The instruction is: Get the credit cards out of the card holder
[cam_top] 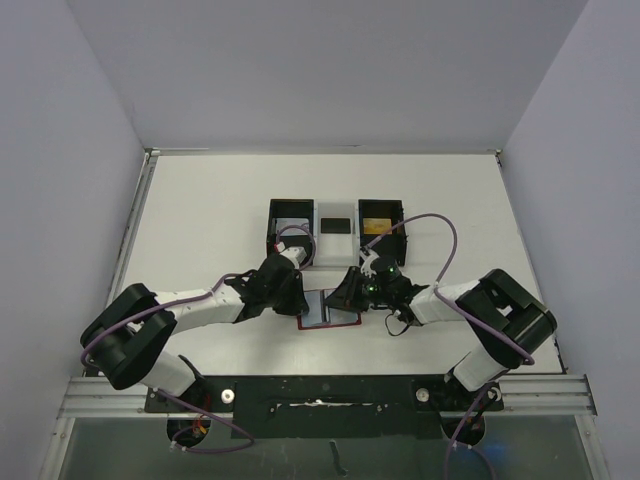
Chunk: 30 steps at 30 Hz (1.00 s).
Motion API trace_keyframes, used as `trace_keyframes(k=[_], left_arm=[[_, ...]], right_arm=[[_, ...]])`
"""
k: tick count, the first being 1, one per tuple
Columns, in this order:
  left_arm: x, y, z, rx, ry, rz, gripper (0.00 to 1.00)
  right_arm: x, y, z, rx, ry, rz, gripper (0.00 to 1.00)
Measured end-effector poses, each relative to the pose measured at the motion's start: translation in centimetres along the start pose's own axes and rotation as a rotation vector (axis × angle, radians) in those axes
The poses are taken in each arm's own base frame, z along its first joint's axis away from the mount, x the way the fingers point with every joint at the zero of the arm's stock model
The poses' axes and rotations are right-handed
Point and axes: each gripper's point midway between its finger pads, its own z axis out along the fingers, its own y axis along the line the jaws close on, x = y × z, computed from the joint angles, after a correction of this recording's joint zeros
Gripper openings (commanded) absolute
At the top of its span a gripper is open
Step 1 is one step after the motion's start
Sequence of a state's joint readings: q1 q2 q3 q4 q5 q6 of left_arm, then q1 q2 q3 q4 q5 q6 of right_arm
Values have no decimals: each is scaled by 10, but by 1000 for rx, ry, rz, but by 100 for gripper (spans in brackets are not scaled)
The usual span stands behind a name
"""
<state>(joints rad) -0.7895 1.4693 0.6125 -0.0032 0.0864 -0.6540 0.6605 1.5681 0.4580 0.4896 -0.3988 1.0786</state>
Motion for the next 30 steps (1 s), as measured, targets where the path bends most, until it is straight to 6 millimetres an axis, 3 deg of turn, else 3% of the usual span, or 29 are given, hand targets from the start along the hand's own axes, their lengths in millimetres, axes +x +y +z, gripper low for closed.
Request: trace_keyframes(k=[6, 13, 23, 27, 30], left_arm=[[0, 0, 0, 0, 0, 0, 0], [0, 0, 0, 1, 0, 0, 0], [0, 0, 0, 2, 0, 1, 0], [0, -1, -3, 1, -3, 10, 23], [-8, -12, -14, 36, -38, 22, 31]], right_arm=[[0, -1, 3, -7, 3, 1, 15], [2, -5, 4, 4, 10, 1, 0], [-2, -7, -3, 35, -11, -6, 0], [-5, -5, -5, 35, -22, -11, 0], [-5, -5, -6, 35, -23, -9, 0]])
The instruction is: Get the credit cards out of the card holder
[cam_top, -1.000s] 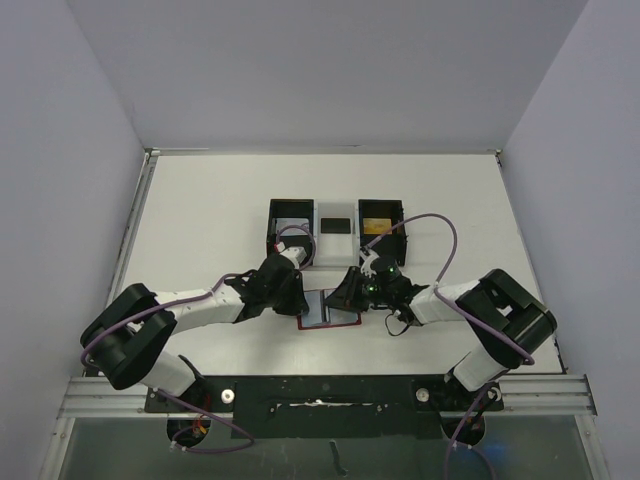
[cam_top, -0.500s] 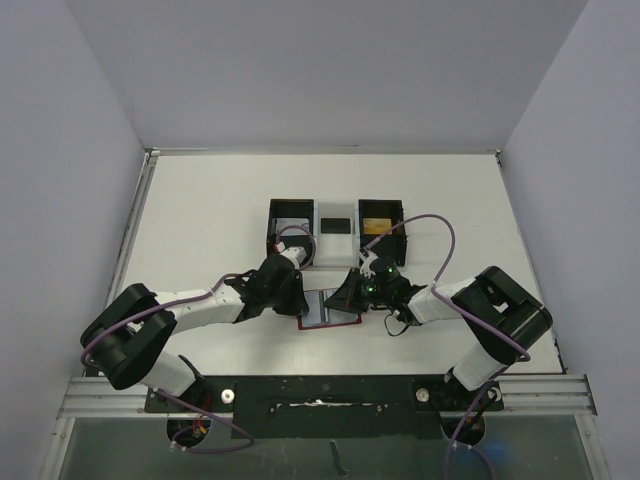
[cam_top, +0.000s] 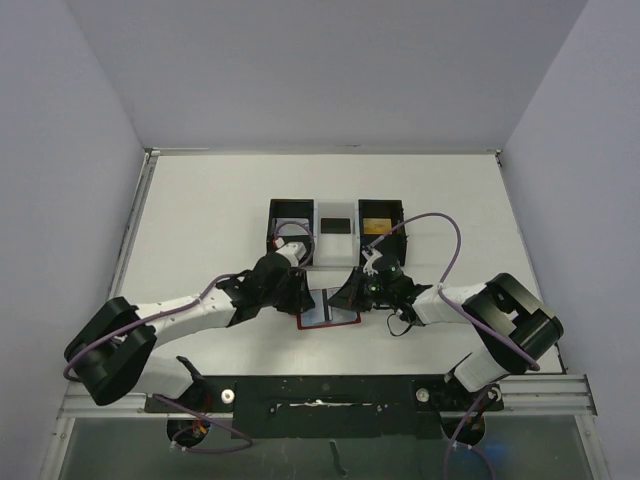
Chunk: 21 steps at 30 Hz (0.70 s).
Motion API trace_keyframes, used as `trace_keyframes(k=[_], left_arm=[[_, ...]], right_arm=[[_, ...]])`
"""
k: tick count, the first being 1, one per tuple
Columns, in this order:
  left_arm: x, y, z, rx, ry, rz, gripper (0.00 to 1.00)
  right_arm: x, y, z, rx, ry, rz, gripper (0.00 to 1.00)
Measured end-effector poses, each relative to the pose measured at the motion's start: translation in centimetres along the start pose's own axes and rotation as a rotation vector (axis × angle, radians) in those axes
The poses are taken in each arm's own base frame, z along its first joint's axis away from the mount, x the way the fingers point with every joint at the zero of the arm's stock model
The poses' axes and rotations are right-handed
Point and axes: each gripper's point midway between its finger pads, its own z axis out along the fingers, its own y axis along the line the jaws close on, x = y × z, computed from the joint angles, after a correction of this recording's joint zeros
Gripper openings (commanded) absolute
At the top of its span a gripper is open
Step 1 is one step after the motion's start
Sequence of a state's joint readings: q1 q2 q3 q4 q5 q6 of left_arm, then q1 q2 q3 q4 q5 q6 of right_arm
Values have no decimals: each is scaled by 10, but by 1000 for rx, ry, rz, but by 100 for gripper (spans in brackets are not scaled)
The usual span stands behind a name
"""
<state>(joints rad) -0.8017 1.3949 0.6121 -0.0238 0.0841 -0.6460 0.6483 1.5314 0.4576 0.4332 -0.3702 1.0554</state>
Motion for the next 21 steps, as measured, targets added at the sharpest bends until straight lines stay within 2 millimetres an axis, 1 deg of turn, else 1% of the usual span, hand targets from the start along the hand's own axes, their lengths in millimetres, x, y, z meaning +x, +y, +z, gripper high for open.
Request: trace_keyframes(k=[3, 5, 6, 7, 8, 10, 12, 14, 17, 18, 21], left_arm=[[-16, -15, -11, 49, -57, 12, 31], [-26, -24, -13, 79, -81, 19, 24], [-29, -28, -13, 91, -87, 21, 19], [-31, -31, -12, 102, -90, 22, 17], [-32, -33, -10, 108, -90, 18, 12], [-27, -30, -2, 102, -70, 10, 9], [-18, -24, 7, 81, -35, -4, 5], [-8, -16, 14, 58, -5, -19, 5], [10, -1, 19, 17, 39, -32, 2], [12, 2, 20, 8, 45, -35, 1], [10, 3, 20, -3, 36, -32, 0]], right_arm=[[0, 0, 0, 0, 0, 2, 0], [0, 0, 0, 0, 0, 3, 0], [0, 0, 0, 0, 0, 3, 0], [0, 0, 0, 0, 0, 4, 0], [0, 0, 0, 0, 0, 4, 0], [0, 0, 0, 1, 0, 4, 0], [0, 0, 0, 1, 0, 4, 0], [0, 0, 0, 1, -1, 4, 0], [0, 0, 0, 1, 0, 4, 0], [0, 0, 0, 1, 0, 4, 0], [0, 0, 0, 0, 0, 4, 0]])
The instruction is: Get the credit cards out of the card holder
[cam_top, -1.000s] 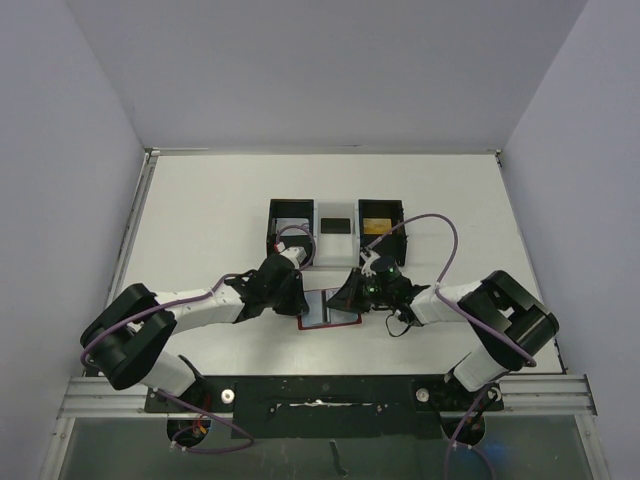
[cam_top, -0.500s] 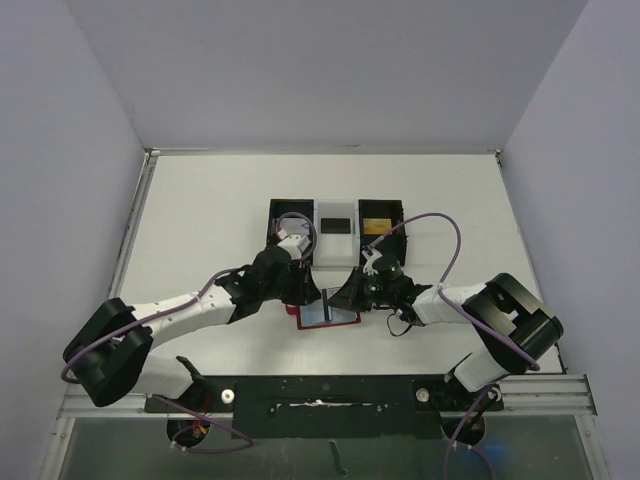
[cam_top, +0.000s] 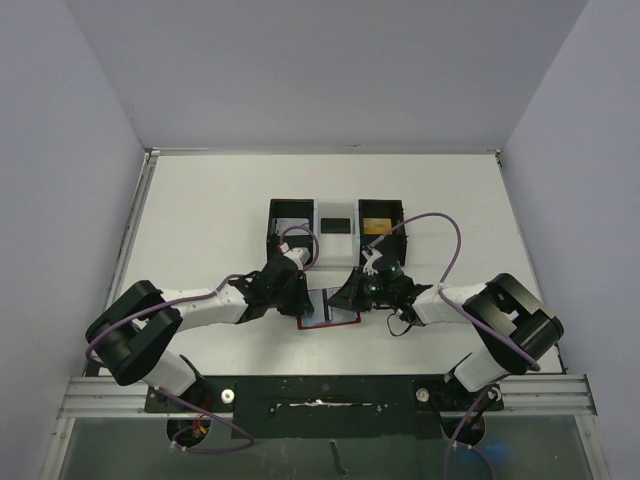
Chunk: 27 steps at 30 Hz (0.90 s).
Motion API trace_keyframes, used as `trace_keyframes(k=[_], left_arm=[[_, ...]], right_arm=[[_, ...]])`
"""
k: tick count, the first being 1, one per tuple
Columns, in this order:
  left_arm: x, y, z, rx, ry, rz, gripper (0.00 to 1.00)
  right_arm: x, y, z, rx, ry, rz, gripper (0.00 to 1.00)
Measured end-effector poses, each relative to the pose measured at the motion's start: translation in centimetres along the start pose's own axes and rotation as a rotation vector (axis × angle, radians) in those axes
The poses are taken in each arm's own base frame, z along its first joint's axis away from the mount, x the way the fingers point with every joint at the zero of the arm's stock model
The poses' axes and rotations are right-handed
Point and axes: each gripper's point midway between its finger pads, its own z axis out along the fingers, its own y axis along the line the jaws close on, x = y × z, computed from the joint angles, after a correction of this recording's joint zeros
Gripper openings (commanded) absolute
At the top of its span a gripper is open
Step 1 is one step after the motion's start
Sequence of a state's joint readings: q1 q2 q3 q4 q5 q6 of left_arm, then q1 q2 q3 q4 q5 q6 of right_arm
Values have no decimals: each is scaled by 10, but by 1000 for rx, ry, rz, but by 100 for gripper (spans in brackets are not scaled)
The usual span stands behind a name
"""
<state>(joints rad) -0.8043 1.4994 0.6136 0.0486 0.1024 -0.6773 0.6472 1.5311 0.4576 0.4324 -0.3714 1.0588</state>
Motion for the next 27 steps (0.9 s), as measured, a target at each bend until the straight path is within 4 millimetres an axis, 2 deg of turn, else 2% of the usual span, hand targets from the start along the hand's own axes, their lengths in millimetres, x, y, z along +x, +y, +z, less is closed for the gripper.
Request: trace_keyframes(k=[7, 11, 13, 17, 23, 25, 27], left_arm=[[-4, 3, 1, -31, -8, 12, 0], [-4, 3, 1, -32, -9, 15, 0], [-4, 3, 1, -32, -9, 15, 0], [-4, 3, 1, -32, -9, 15, 0], [-4, 3, 1, -32, -9, 15, 0], [-4, 3, 1, -31, -9, 15, 0], [-4, 3, 1, -31, -9, 15, 0]], right_arm=[[-3, 6, -2, -16, -11, -6, 11], [0, 5, 0, -23, 6, 1, 22], [3, 3, 2, -24, 17, 10, 23], [7, 1, 6, -30, 42, 21, 21], [9, 2, 8, -40, 54, 20, 9], [9, 2, 8, -41, 54, 21, 9], [9, 2, 8, -41, 54, 21, 13]])
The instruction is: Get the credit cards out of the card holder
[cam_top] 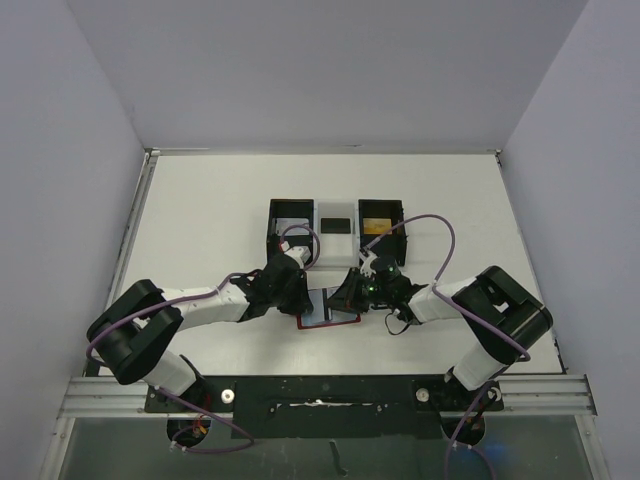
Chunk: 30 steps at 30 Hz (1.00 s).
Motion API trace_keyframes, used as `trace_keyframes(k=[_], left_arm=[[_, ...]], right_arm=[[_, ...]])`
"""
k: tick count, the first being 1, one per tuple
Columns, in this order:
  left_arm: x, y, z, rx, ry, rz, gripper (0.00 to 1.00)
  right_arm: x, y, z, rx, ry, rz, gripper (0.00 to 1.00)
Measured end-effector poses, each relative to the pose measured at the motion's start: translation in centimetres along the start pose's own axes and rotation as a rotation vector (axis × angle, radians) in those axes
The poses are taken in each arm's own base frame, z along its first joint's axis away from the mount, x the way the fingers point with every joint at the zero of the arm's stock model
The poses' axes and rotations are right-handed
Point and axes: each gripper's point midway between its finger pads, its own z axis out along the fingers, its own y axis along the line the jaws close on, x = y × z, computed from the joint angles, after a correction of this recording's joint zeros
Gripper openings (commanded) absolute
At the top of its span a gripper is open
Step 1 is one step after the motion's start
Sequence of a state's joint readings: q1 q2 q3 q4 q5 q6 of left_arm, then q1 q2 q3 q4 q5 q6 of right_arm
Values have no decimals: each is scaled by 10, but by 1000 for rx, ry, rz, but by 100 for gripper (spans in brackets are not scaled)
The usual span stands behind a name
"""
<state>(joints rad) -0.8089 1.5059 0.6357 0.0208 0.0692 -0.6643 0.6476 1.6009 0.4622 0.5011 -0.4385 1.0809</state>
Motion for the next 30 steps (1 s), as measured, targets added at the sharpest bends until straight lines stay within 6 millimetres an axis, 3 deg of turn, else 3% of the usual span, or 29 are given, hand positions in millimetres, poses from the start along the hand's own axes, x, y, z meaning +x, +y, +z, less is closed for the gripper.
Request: trace_keyframes(k=[7, 13, 18, 30], left_arm=[[0, 0, 0, 2, 1, 0, 0], [0, 0, 0, 3, 2, 0, 0], [0, -1, 0, 3, 1, -1, 0], [-1, 7, -7, -30, -21, -5, 0]], right_arm=[[-2, 2, 0, -4, -3, -2, 18], [-7, 9, 2, -14, -9, -16, 12], [-7, 4, 6, 8, -3, -23, 0], [-13, 6, -1, 36, -44, -42, 0]])
